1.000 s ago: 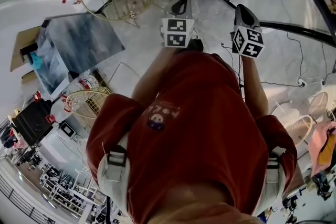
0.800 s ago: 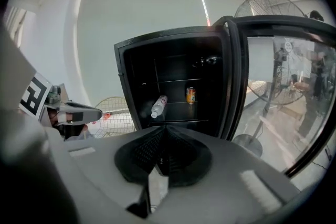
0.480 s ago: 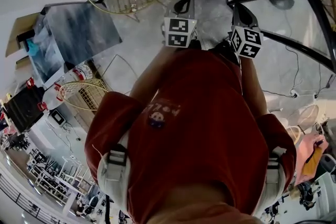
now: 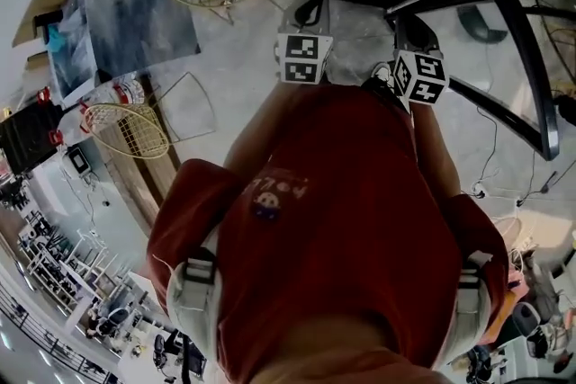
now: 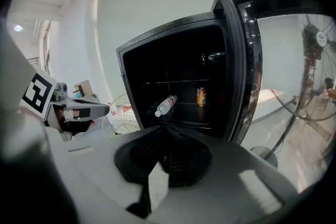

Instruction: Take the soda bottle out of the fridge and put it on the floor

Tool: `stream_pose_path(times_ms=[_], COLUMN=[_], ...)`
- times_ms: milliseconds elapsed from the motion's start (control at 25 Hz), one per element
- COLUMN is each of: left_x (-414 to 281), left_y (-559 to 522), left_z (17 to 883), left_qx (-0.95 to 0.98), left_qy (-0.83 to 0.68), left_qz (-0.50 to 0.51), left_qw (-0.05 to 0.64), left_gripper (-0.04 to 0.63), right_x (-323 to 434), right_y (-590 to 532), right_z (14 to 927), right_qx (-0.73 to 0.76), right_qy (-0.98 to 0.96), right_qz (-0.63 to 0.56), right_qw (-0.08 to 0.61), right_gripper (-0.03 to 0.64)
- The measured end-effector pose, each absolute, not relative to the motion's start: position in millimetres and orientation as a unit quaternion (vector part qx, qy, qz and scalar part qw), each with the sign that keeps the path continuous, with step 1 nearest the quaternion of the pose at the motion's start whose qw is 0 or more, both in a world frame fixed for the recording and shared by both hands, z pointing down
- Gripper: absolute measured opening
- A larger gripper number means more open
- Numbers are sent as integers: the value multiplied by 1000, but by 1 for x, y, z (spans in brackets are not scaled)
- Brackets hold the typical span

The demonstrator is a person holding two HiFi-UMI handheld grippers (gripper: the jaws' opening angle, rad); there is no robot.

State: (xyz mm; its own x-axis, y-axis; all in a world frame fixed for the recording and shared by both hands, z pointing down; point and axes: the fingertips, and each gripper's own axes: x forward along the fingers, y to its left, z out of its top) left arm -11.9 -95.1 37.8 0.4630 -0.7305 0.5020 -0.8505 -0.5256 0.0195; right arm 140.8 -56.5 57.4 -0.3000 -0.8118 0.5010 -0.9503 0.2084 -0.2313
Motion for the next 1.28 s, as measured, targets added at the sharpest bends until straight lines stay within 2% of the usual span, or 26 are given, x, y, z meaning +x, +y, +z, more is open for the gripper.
stream_pose_path(times_ms=[280,520,1280], left_x=[41,45,-25], left_y=[-63,-31,-20], left_z=[34,20,-4], left_qx=[817,809,819], left_qy=[-515,-533,-528], left_qz=[214,206,194], left_qw=[148,141,116], left_gripper=[-2,0,-2], right_x=[187,212,135], right_y=[-39,-19,-7], right_z=[64,61,24], right_qx=[522,516,543], right_qy=[-807,-808,-803], right_qz=[230,240,210], right_qw=[154,154,125], right_gripper=[0,0,2])
